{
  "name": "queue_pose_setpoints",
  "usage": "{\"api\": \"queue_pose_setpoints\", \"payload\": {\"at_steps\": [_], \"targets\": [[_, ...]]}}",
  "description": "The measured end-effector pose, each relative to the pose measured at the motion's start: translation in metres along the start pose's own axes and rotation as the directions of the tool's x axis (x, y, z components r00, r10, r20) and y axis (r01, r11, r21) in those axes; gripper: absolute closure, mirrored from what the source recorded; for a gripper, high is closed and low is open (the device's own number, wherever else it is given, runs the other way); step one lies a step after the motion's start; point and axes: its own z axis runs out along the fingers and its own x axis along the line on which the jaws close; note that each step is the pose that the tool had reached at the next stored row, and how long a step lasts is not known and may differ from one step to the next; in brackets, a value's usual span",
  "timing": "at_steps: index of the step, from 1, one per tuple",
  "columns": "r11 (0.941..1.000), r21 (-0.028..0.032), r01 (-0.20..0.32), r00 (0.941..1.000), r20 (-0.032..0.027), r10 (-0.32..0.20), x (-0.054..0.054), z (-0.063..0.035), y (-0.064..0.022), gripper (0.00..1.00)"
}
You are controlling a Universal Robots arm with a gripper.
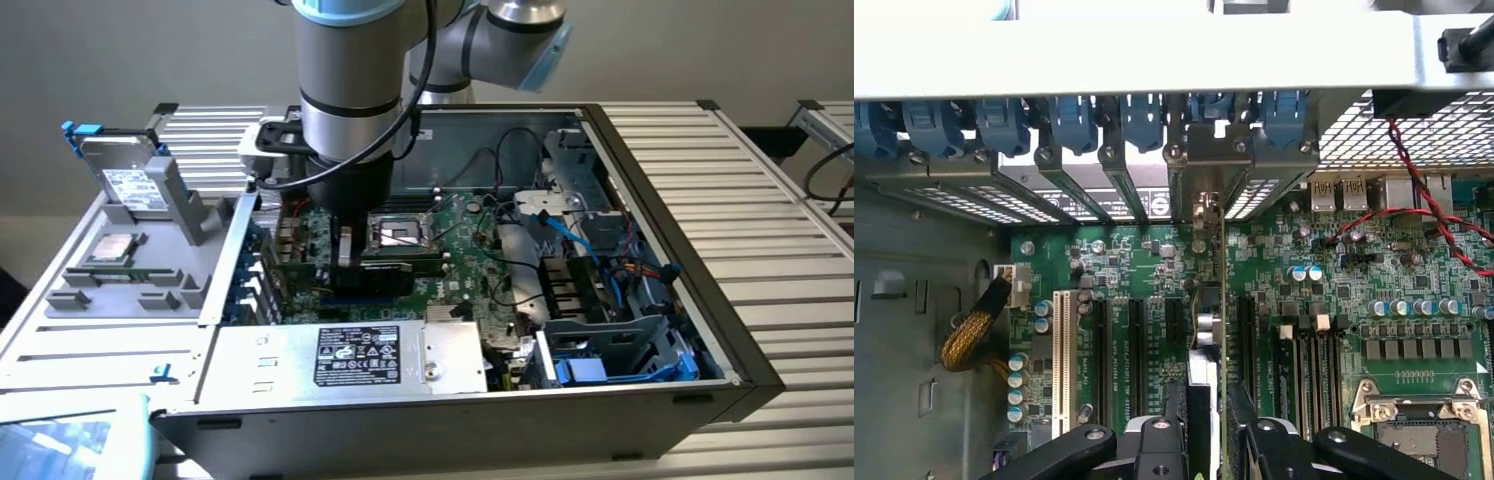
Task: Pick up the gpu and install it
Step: 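Insert the gpu into the slot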
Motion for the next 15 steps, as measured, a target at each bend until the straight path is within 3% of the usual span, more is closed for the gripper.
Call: {"api": "queue_pose_setpoints", "payload": {"at_steps": [15], "targets": [[1.0, -0.0009, 0.0, 1.0, -0.0005, 0.0, 0.0005, 0.0046, -0.0004, 0.73]]}}
